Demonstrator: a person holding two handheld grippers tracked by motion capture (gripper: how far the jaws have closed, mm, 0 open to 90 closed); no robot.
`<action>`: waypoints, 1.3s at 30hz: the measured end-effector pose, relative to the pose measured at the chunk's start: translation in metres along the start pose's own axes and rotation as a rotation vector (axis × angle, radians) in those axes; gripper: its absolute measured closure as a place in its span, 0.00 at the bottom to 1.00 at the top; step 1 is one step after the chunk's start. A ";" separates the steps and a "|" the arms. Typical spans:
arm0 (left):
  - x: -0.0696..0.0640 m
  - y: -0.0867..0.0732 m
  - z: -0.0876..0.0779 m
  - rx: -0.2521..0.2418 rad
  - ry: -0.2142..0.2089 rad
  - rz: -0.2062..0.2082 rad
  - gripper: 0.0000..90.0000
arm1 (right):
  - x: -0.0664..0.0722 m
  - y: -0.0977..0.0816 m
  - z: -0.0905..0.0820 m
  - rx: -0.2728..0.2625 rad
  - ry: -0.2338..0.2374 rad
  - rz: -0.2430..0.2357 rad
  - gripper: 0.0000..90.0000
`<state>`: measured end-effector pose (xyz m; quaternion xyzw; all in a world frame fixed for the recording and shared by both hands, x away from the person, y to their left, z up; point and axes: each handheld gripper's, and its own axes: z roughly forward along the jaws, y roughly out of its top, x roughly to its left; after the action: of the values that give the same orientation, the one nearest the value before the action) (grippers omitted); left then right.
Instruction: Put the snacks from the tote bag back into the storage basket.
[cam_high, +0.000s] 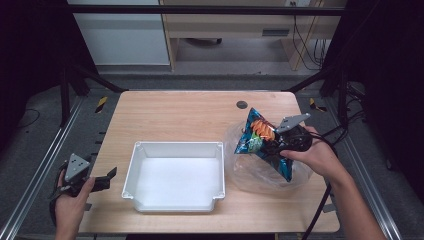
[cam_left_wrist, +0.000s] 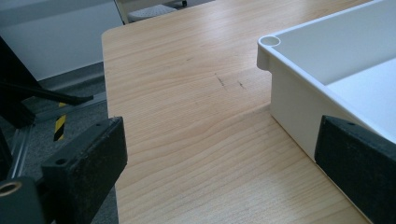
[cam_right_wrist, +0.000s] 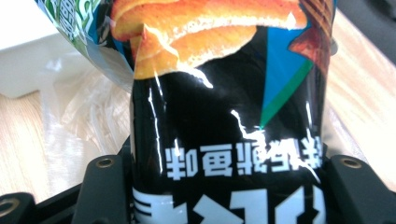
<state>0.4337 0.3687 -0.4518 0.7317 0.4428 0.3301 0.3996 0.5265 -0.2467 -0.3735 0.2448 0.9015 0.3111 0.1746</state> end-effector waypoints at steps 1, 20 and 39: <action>0.000 0.000 0.000 0.000 0.000 0.000 0.03 | 0.001 0.001 -0.002 -0.006 -0.003 0.000 0.45; 0.000 0.000 0.000 0.003 -0.003 0.002 0.03 | 0.007 0.020 -0.015 -0.040 -0.032 0.007 0.45; 0.000 0.000 0.001 0.004 -0.005 0.001 0.03 | 0.020 0.036 -0.018 -0.066 -0.030 -0.014 0.45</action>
<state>0.4342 0.3687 -0.4523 0.7335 0.4422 0.3276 0.3988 0.5135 -0.2193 -0.3402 0.2370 0.8897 0.3360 0.1983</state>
